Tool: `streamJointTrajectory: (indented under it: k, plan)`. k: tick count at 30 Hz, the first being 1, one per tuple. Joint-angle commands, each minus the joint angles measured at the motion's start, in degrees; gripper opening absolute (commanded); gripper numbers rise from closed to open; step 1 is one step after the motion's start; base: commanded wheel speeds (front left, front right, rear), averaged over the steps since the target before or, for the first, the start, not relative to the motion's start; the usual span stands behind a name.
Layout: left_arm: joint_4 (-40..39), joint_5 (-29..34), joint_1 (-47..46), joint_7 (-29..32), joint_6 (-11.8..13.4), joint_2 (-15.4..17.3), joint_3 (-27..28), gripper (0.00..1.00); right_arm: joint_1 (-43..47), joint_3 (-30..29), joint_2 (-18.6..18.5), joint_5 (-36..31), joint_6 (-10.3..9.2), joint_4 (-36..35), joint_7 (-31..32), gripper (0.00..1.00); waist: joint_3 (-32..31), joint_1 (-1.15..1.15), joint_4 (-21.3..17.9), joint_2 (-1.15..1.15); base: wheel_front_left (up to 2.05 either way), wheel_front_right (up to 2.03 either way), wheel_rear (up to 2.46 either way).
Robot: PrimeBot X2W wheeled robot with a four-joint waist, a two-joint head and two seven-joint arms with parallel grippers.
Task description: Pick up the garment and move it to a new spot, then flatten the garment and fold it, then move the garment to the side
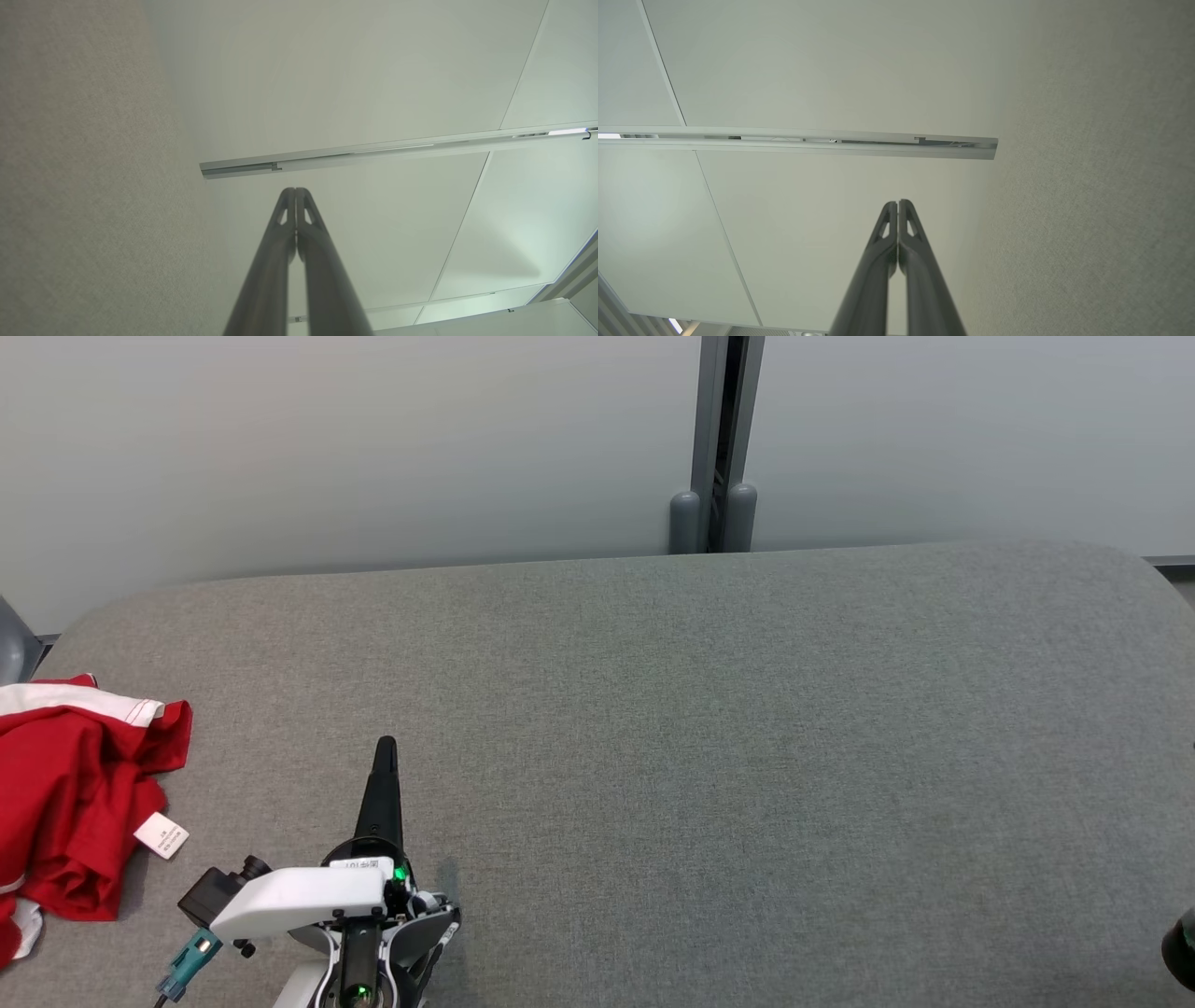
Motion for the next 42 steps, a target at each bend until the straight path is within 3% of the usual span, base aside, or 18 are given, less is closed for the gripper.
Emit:
streamJointTrajectory:
  k: [1, 28, 29, 42]
  plan:
    - [-0.06, -0.03, -0.67, -0.06, -0.22, 0.22, 0.12, 0.00, -0.46, -0.10, -0.18, -0.23, 0.00, 0.01, 0.26, 0.00, 0.00, 0.00, 0.00, 0.00, 0.00, 0.00, 0.00]
    - [0.22, 0.01, 0.14, 0.01, 0.00, 0.00, 0.03, 0.00, 0.13, -0.01, 0.16, -0.03, 0.00, 0.16, -0.09, 0.00, 0.00, 0.00, 0.00, 0.00, 0.00, 0.00, 0.00]
    - [0.67, 0.01, 0.63, 0.01, 0.01, -0.03, -0.05, 1.00, 0.53, 0.02, 0.57, -0.03, 0.00, 0.56, -0.14, 1.00, 0.00, 0.00, 0.00, 0.00, 0.00, 0.00, 0.00]
    - [0.50, 0.90, 1.16, 0.10, -0.01, 0.68, 2.53, 1.00, 2.13, 5.55, 1.18, -3.63, 0.00, -1.36, -6.65, 1.00, -0.07, 0.00, 0.02, 0.00, 0.00, 0.00, 0.00]
